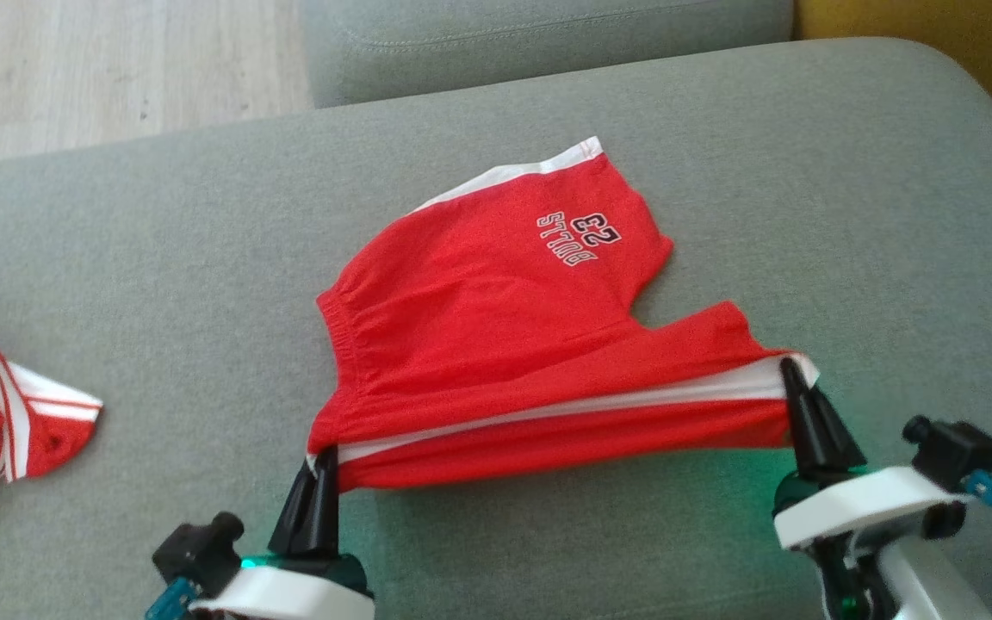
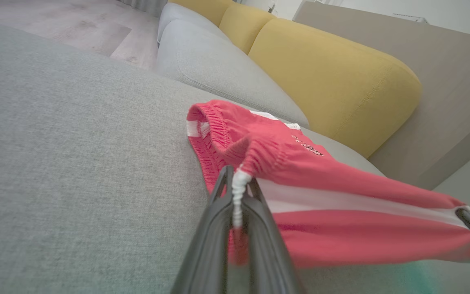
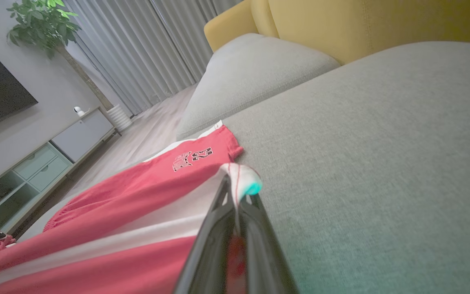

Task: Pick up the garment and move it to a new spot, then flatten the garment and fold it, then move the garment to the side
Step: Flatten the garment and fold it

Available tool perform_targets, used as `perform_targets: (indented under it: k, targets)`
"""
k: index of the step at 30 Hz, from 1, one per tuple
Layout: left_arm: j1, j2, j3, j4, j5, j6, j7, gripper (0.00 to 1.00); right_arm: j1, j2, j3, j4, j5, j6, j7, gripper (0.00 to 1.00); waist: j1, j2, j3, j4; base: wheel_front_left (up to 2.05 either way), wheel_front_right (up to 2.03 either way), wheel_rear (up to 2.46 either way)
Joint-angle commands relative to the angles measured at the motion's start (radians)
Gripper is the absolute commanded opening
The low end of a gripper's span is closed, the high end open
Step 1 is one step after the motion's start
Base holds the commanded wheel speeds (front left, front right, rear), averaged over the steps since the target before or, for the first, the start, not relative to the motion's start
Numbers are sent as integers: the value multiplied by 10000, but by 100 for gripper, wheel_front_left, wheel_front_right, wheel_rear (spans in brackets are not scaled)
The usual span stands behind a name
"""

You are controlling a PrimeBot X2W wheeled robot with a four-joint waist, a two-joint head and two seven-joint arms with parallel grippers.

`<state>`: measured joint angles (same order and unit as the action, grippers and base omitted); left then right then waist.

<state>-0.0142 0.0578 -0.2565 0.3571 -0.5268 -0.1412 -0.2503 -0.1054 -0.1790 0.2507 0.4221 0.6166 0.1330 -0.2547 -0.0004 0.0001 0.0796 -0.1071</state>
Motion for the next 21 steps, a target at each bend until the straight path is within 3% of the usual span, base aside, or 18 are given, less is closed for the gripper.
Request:
perform_targets:
  k: [1, 10, 21]
  targets:
    - [-322, 188, 489, -326, 57, 106, -114, 0, -345, -413, -184, -402, 109, -23, -70, 0, 4, -1, 65, 86, 0, 0, 0]
    - [-2022, 321, -376, -448, -59, 106, -114, 0, -2410, -129, -284, 32, 343, -23, 219, 0, 4, -1, 982, 709, 0, 0, 0]
    - [-4929, 172, -1507, 695, -1045, 106, -114, 0, -6155, 133, -146, 2569, -255, -23, 636, 0, 4, -1, 2656, 1471, 0, 0, 0]
